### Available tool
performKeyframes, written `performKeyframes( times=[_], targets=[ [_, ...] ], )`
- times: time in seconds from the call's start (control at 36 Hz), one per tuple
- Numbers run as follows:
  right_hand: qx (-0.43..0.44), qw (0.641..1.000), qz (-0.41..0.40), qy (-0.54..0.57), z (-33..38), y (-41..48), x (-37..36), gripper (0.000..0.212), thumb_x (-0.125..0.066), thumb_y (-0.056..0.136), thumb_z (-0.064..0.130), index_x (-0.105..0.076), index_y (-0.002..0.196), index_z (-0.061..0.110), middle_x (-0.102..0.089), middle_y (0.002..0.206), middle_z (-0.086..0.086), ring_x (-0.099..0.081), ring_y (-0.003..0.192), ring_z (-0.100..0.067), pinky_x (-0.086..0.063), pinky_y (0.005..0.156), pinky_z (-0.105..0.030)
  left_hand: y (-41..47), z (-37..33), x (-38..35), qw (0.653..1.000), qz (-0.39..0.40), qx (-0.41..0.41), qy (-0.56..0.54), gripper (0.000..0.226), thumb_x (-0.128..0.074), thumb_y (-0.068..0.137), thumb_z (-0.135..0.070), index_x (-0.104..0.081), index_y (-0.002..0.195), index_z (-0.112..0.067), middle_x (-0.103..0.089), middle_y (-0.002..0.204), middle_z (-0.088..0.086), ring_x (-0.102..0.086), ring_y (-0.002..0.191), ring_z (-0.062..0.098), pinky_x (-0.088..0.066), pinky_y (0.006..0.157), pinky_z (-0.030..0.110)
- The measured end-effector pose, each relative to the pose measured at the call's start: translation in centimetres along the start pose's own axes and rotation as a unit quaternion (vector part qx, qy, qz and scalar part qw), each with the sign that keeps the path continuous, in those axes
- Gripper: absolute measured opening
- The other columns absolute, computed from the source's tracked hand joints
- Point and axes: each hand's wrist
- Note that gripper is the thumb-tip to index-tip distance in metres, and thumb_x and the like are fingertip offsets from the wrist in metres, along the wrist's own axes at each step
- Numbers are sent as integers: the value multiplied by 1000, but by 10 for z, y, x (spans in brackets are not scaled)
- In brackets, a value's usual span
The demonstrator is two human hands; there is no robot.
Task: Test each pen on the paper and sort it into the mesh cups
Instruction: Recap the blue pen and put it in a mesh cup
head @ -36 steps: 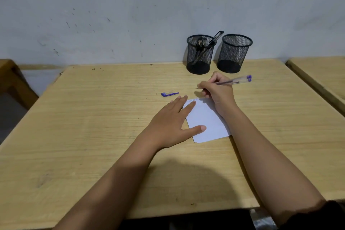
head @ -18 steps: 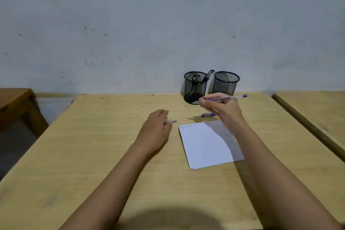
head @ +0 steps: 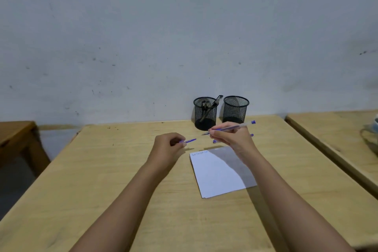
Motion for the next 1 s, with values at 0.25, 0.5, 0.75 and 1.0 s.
performKeyframes(
  times=[0.25, 0.5, 0.75, 1.0],
  targets=[
    [10, 1000, 0, -15, -2, -1, -9, 14, -75, 71, -1, -69, 84, -4, -70, 75, -16, -69, 70, -21, -55, 74, -27, 1, -23, 6, 997, 33, -54, -41, 12, -72, 78, -6, -73, 89, -12, -69, 79, -4, -60, 66, -7, -44, 66, 6],
    [24, 999, 39, -15, 6, -4, -11, 14, -75, 71, 2, -71, 84, -2, -69, 67, -5, -66, 67, -15, -52, 64, -20, -3, -38, 5, 983, 76, -38, -163, 14, -69, 81, -3, -70, 94, 3, -70, 80, 10, -67, 69, 9, -52, 69, 16],
    [81, 996, 46, 14, 10, -4, -11, 13, -77, 63, 7, -72, 75, 7, -72, 72, -7, -66, 67, -16, -53, 65, -22, -2, -50, 1, 976, 75, -45, -199, 9, -65, 82, 4, -70, 85, -3, -70, 65, -2, -66, 62, 6, -54, 68, 16],
    [75, 996, 37, 9, 13, -10, -1, 11, -76, 62, 10, -72, 72, 12, -73, 73, -7, -68, 66, -16, -54, 66, -22, -1, -58, -9, 975, 94, -46, -194, 10, -63, 83, 4, -70, 88, -1, -71, 69, -2, -67, 65, 6, -53, 67, 15]
  ],
)
Point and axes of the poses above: each hand's wrist, its own y-axis towards the middle knuckle, its own x-axis out of the back of the hand, z = x × y
